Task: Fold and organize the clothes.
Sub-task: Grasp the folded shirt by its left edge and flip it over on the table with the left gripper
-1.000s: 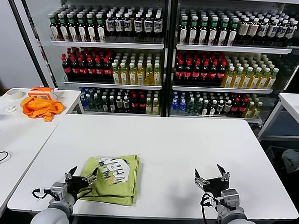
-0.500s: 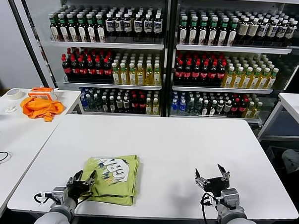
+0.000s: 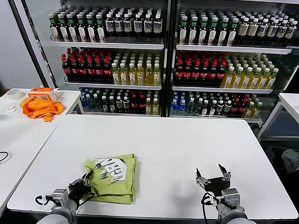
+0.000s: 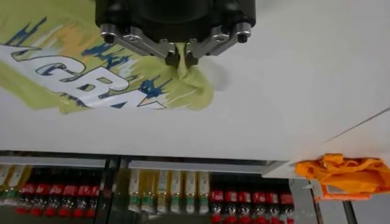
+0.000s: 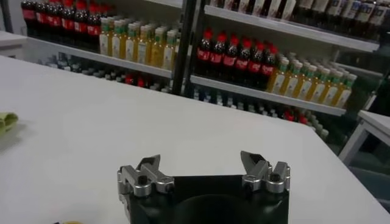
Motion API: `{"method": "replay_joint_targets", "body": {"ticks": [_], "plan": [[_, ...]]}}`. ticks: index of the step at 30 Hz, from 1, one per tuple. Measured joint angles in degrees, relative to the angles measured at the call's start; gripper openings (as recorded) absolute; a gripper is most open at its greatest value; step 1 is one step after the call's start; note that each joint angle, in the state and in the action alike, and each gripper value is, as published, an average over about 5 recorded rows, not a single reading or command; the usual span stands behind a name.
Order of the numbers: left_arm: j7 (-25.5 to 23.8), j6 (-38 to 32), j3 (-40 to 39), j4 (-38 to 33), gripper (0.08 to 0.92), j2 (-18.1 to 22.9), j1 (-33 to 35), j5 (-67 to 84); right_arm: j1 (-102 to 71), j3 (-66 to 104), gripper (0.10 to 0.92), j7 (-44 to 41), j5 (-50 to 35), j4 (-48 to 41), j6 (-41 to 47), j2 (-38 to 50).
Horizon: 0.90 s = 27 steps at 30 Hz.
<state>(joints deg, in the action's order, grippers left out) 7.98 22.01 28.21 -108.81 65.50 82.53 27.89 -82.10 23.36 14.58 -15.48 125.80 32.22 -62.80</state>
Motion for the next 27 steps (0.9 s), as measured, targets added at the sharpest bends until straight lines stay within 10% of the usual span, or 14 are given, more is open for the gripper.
{"method": "replay_joint_targets", "body": {"ticks": [21, 27], "plan": [[-0.69, 6.11, 22.52, -5.51, 0.102, -16.35, 2.52, 13.52, -0.60, 0.66, 0.823, -0.04, 0.01, 0.21, -0.88, -0.65], [-0.65, 6.89, 21.40, -9.40, 0.102, -15.57, 0.82, 14.23, -1.60, 1.76, 0.823, -0.01, 0.20, 0.65, -0.93, -0.65]]}}
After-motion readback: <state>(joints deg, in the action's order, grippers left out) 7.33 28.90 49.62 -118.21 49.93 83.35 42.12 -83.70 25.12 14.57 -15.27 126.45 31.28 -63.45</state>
